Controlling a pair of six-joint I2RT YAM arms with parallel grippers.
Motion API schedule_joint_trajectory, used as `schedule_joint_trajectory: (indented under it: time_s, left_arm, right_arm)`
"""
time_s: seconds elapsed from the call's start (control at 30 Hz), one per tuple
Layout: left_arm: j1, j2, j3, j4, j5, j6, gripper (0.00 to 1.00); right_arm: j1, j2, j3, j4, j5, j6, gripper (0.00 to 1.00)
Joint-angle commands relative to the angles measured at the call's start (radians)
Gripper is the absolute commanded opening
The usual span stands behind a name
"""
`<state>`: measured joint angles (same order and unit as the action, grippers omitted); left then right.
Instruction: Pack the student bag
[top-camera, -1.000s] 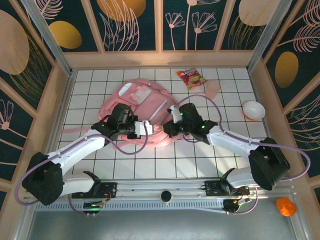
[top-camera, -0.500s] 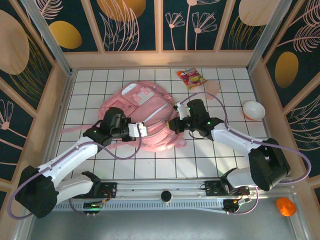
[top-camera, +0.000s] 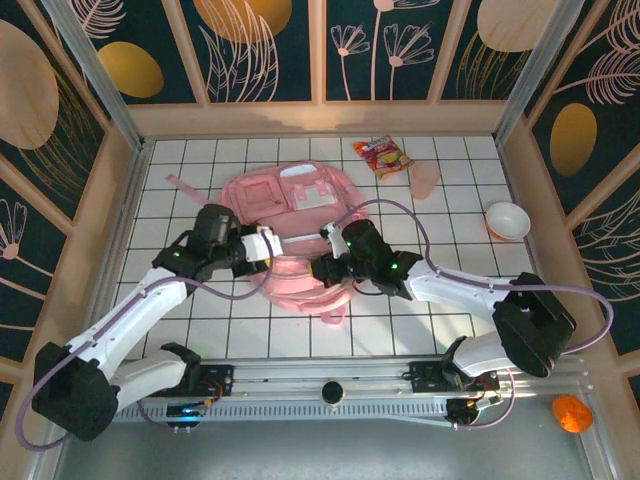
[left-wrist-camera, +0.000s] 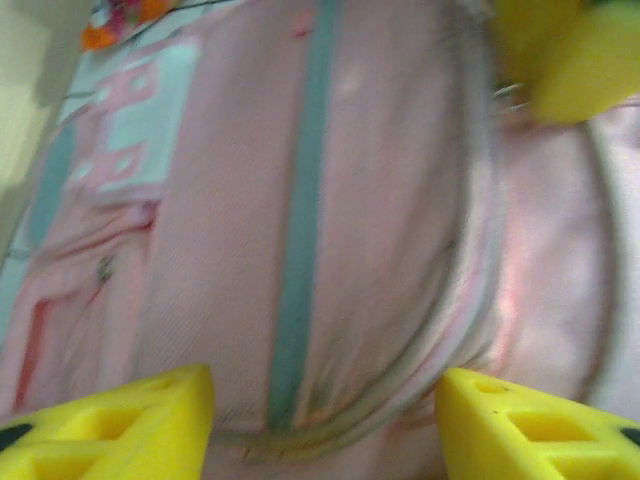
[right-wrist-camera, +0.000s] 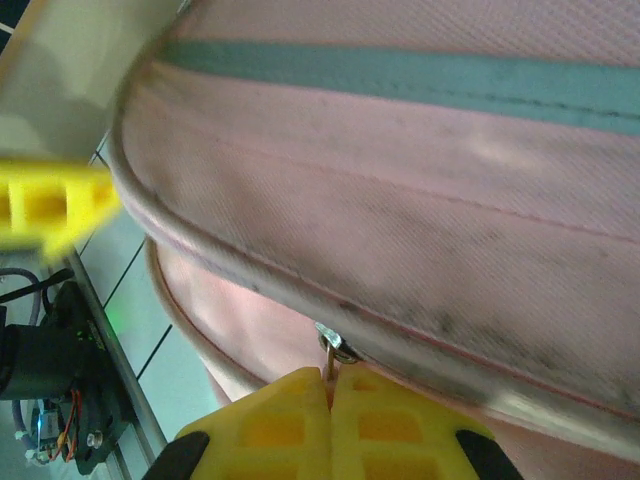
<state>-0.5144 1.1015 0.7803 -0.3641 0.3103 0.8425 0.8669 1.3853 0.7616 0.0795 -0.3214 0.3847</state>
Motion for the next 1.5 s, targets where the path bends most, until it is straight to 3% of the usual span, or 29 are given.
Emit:
schedule_joint_trajectory:
  time_s: [0.0,0.17,0.3,0.4,0.57,0.77,0.87,1.0,1.03,1.13,1.27,1.37,1.47]
  left_arm:
    - [-0.077,0.055,0.015,0.047,0.082,-0.081,0.65]
    - [-0.09,0.098,0.048,0.121,0.045,-0.159,0.74]
    - [-0.093,0.128,0.058,0.164,0.054,-0.174,0.66]
    - [-0.099,0.185,0.085,0.183,0.061,-0.2,0.5]
    - [-0.095,0.208,0.052,0.175,-0.033,-0.146,0.0]
    - [-0.011,0.081,-0.007,0.14,0.038,-0.109,0.0]
    - [0.001,0.05,-0.022,0.107,0.019,-0.077,0.0]
    - [0.001,0.037,-0.021,0.097,0.053,-0.081,0.0]
    - [0.001,0.04,-0.007,0.096,0.085,-0.091,0.03]
    - [-0.017,0.069,0.044,0.125,0.157,-0.176,0.34]
    - [-0.142,0.142,0.106,0.191,0.072,-0.267,0.59]
    - [-0.201,0.206,0.143,0.264,0.041,-0.352,0.69]
    - [-0.25,0.276,0.181,0.312,-0.004,-0.399,0.71]
  right_arm:
    - [0.011,0.013,0.051,-0.007,0.001,0.004,0.0]
    - [0.011,-0.003,0.046,-0.031,0.013,-0.001,0.0]
    - [0.011,-0.015,0.048,-0.043,0.012,-0.011,0.0]
    - [0.008,-0.021,0.048,-0.058,0.014,-0.018,0.0]
    - [-0.057,-0.058,0.01,-0.137,0.048,-0.038,0.0]
    - [-0.309,-0.131,-0.065,-0.227,-0.02,-0.163,0.0]
    - [-0.42,-0.122,-0.064,-0.228,-0.086,-0.212,0.0]
    - [-0.41,-0.111,-0.034,-0.208,-0.149,-0.219,0.0]
    - [-0.391,-0.115,-0.031,-0.2,-0.152,-0.212,0.0]
    - [-0.34,-0.13,-0.024,-0.195,-0.129,-0.191,0.0]
    - [-0.288,-0.143,-0.028,-0.201,-0.095,-0.17,0.0]
    - [-0.287,-0.145,-0.034,-0.205,-0.089,-0.168,0.0]
    - [-0.288,-0.143,-0.031,-0.21,-0.087,-0.171,0.0]
